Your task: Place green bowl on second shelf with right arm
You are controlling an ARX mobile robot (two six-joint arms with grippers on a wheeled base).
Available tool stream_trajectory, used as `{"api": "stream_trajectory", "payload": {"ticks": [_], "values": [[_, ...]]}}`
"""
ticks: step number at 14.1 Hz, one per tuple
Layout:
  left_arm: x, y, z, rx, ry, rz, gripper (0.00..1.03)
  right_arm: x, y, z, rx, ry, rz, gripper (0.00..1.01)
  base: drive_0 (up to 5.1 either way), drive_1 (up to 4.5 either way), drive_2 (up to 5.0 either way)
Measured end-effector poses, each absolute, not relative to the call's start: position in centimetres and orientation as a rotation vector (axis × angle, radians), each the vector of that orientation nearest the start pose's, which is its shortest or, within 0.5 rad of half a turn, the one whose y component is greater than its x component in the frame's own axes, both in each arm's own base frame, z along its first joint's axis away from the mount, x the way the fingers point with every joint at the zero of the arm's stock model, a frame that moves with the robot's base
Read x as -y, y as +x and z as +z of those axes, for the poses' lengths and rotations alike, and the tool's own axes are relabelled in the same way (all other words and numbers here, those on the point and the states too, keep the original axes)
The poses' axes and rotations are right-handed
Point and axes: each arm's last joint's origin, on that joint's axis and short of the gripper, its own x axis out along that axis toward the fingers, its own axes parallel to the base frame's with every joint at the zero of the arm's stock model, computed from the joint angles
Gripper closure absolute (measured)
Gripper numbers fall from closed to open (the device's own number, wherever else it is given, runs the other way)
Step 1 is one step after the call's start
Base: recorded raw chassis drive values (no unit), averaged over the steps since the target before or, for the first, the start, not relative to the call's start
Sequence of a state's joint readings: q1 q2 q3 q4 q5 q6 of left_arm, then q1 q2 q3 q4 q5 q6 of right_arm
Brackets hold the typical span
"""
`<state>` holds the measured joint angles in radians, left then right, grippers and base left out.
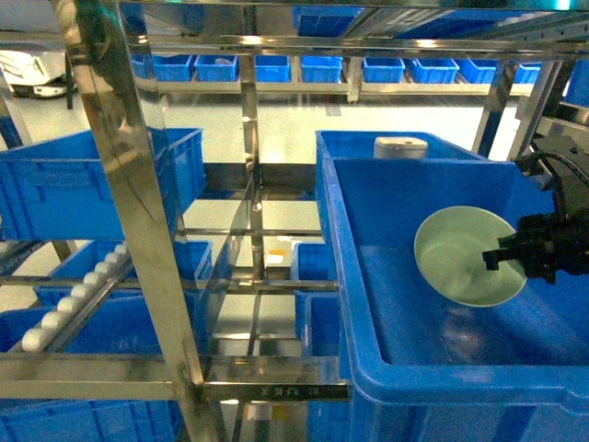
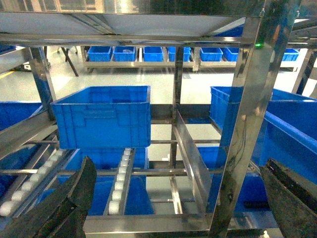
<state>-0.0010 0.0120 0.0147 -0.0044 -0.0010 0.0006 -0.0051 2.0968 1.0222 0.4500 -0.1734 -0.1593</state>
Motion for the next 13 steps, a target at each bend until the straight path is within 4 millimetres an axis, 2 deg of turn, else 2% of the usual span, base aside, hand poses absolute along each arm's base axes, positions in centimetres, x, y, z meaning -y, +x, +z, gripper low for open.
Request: {"api": "stream_trajectory", "payload": {"ticks": [2,4,7,9,11,12,13], "values": [[0.0,9.8,16.7,-0.002,0.001,0.0,0.05,0.0,39.0,8.1,-0.663,-0.077,0.198,0.87,0.0,0.0,0.0],[0.0,9.8,16.7,-0.002,0.001,0.0,0.05,0.0,38.8,8.0,-0.674,-0.067,0.203,0.82,0.0,0.0,0.0],[0.0,9.8,16.7,-0.002,0.001,0.0,0.05,-0.1,37.8,7.8,-0.674,-0.056,0.207,0.49,0.0,0.0,0.0],[0.0,9.8,16.7,-0.002,0.001,0.0,0.05,-0.5,37.4,8.6,-0.614,-0.068,0.203,0.21,0.0,0.0,0.0],[0.0,9.8,16.7,-0.002,0.001,0.0,0.05,-0.4,37.0,9.7,-0.553,-0.063,0.17,0.01,0.0,0.0,0.0],[0.0,9.8,16.7,-0.002,0.001,0.0,0.05,-0.4,36.7,10.3,-0.529,-0.062,0.16,0.04,0.0,0.0,0.0],[0.0,9.8,16.7,-0.002,0.001,0.0,0.05,-0.4,36.1,10.8,-0.502,-0.066,0.153,0.03,0.0,0.0,0.0]]}}
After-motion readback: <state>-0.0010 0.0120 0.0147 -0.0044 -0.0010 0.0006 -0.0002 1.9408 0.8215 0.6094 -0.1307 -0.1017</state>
